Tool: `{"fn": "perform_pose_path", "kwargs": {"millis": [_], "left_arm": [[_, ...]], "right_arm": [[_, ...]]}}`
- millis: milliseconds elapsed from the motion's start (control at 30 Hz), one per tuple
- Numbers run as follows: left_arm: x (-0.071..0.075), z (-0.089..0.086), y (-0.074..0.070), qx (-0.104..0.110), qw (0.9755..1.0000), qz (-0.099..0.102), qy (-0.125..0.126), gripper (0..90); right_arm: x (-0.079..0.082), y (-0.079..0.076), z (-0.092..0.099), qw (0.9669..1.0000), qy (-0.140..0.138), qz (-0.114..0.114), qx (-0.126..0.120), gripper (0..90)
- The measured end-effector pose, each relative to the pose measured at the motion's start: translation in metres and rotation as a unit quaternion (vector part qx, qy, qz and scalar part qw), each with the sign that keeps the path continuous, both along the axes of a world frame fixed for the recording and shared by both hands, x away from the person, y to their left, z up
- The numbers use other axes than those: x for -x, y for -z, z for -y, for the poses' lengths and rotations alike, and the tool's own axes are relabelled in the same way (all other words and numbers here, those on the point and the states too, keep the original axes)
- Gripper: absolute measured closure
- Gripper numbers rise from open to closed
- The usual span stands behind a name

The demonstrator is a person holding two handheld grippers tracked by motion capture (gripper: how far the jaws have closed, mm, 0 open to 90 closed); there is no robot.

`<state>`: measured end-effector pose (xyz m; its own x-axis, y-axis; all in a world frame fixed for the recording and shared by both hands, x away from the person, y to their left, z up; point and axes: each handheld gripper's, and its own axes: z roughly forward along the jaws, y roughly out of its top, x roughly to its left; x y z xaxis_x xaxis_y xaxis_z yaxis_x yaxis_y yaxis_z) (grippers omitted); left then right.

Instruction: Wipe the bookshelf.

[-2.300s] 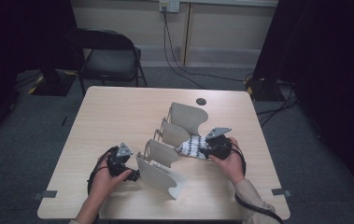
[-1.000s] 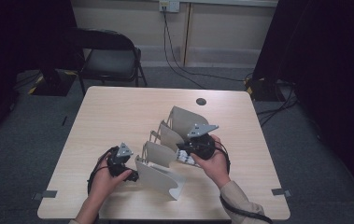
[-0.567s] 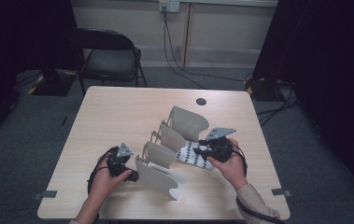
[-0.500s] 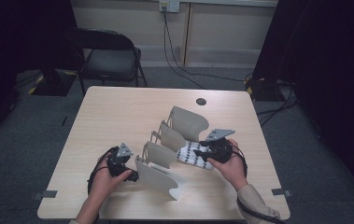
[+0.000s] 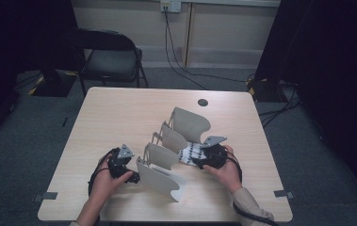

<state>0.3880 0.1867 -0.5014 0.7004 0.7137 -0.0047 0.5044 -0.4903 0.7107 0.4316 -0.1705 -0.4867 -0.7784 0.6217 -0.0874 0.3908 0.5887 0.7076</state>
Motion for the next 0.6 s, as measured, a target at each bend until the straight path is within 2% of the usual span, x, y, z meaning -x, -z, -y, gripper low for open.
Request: {"fn": "perform_pose_path", "kwargs": {"millis": [100,167,200,300,400,467,600], "left_arm": [[0.000,0.000,0.000,0.002,1.0000,0.000,-0.001,0.0],[0.000,0.000,0.000,0.002,1.0000,0.000,-0.001,0.0],[0.000,0.000,0.000,0.002,1.0000,0.000,-0.001,0.0],[0.000,0.000,0.000,0.002,1.0000,0.000,-0.001,0.0],[0.000,0.000,0.000,0.002,1.0000,0.000,-0.001,0.0],[0.000,0.001,0.000,0.004,1.0000,0.000,-0.002,0.0],[0.000,0.001,0.000,0.004,1.0000,0.000,-0.002,0.0]], "right_arm": [[0.001,0.003,0.003,0.9997,0.014,0.001,-0.018,43.8],[0.003,0.002,0.002,0.9998,0.016,0.007,-0.008,51.2],[0.004,0.001,0.001,0.9998,0.017,0.005,-0.004,57.0],[0.005,-0.001,-0.001,0.9997,0.026,-0.003,0.002,66.4],[0.005,-0.002,0.002,0.9994,0.032,-0.011,-0.009,74.2],[0.006,-0.004,0.006,0.9988,0.037,-0.021,-0.023,77.4],[0.008,-0.009,0.013,0.9982,0.047,-0.021,-0.029,79.5]]}}
